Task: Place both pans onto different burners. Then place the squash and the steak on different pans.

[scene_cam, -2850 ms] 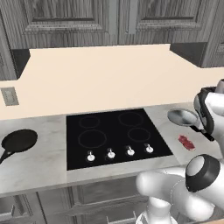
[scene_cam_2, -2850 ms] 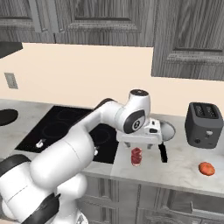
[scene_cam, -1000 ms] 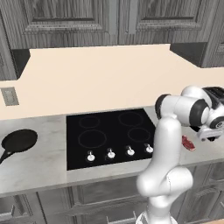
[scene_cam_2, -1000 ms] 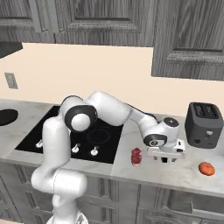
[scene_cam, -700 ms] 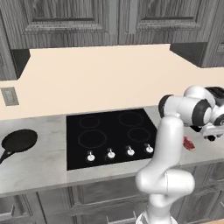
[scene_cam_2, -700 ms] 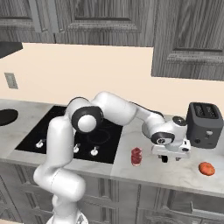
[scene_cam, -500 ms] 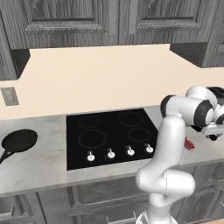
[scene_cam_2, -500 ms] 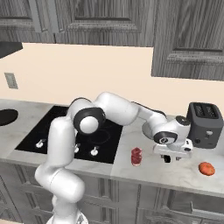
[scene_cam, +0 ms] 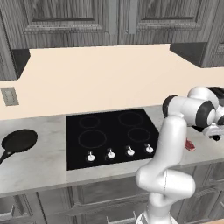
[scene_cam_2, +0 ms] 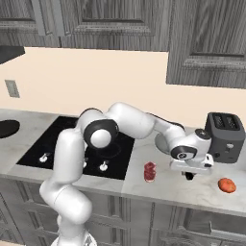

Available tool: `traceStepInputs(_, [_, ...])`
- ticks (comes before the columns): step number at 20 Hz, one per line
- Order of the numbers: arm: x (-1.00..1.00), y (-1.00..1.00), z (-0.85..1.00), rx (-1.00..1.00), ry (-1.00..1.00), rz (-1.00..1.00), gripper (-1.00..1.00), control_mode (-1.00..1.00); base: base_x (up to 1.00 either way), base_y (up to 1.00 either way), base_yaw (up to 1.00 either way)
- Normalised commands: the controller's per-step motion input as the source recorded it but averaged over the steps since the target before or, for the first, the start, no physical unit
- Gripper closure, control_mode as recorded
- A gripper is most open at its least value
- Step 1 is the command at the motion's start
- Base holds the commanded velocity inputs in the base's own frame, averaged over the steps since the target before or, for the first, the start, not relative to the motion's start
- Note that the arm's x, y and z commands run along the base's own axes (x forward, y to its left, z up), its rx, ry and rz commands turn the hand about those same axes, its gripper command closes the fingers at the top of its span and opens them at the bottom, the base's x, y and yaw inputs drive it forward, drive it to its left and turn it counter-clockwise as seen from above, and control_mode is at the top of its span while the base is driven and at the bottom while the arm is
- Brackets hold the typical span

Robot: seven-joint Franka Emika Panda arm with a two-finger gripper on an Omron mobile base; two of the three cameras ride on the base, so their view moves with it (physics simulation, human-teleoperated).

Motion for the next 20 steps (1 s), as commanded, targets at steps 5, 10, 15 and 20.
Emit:
traceStepInputs(5, [-0.11,0.23,0.02,-0.11,-0.08,0.09,1.00,-1.00,0.00,0.00,0.00])
traceStepInputs(10, [-0.02,0.49,0.10,-0.10,-0.09,0.10,1.00,-1.00,0.00,0.00,0.00])
traceStepInputs(15, [0.00,0.51,0.22,-0.03,0.00,0.13,1.00,-1.00,0.00,0.00,0.00])
traceStepInputs(20, [0.00,0.20,0.34,0.00,0.03,0.20,1.00,-1.00,0.00,0.00,0.00])
